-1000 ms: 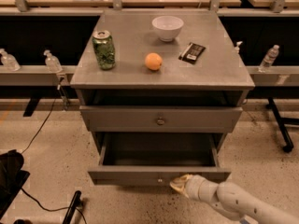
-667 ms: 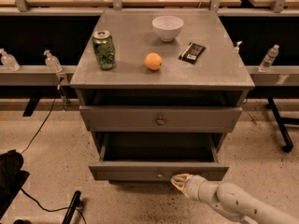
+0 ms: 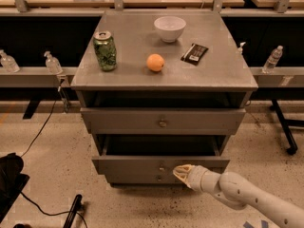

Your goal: Close middle drawer

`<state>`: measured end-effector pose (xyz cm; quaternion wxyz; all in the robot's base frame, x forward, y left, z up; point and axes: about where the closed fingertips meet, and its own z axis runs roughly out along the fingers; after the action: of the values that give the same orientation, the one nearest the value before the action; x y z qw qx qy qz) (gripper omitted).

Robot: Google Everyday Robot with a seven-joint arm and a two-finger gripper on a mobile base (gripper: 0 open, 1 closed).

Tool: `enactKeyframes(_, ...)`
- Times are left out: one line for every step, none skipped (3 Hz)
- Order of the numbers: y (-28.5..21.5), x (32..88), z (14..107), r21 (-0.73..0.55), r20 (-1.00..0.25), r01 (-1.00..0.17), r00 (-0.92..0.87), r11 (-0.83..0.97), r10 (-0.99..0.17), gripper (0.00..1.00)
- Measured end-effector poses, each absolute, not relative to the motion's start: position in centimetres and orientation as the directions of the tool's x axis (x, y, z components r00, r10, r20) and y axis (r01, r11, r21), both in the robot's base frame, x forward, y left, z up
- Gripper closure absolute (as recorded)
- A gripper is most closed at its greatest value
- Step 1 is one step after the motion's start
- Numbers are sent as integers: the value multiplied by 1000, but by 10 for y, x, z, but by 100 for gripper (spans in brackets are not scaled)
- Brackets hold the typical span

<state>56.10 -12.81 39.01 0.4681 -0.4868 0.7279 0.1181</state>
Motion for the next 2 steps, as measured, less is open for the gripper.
enactKeyframes(-128, 579, 398, -296, -796, -820, -72, 489, -602, 100)
enactKeyframes(-127, 606, 410, -315, -792, -822, -49, 475, -609, 100)
